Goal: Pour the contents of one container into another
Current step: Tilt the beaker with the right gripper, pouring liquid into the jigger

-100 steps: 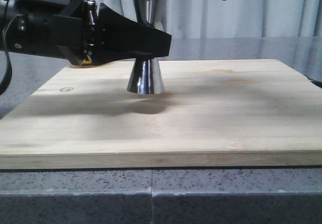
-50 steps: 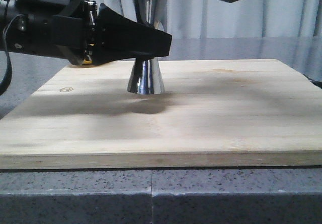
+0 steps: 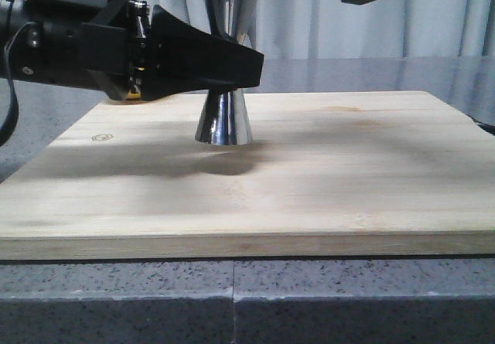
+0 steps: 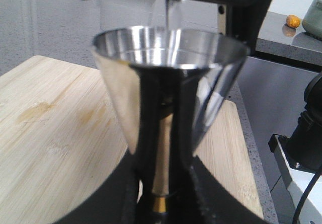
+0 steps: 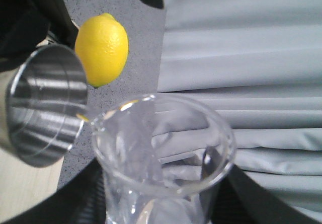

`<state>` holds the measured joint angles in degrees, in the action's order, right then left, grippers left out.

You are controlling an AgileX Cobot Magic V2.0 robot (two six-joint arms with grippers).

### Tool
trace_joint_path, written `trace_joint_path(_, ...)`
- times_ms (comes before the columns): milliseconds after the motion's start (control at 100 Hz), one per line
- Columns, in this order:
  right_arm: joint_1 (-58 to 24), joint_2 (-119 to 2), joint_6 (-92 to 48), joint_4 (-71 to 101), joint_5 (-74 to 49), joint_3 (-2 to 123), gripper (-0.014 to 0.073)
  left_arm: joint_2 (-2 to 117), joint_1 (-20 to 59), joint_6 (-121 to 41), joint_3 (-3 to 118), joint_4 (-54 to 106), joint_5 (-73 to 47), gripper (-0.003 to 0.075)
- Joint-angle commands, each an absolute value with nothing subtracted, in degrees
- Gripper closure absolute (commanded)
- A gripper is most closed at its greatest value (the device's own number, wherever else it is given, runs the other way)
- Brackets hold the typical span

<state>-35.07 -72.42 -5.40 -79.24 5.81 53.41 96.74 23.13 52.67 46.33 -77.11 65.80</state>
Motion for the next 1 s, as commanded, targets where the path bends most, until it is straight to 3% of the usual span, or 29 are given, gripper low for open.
trace_joint_path(0, -35.13, -70.59, -5.34, -80.66, 6.69, 55.54, 0.0358, 94.93, 23.56, 53.23, 47.88, -75.41, 74.7, 0.0739)
trace_joint_path(990, -35.13, -70.59, -5.34, -85.61, 6.45, 55.54, 0.0358, 94.93, 23.56, 53.23, 47.88, -75.41, 74.7, 0.0739)
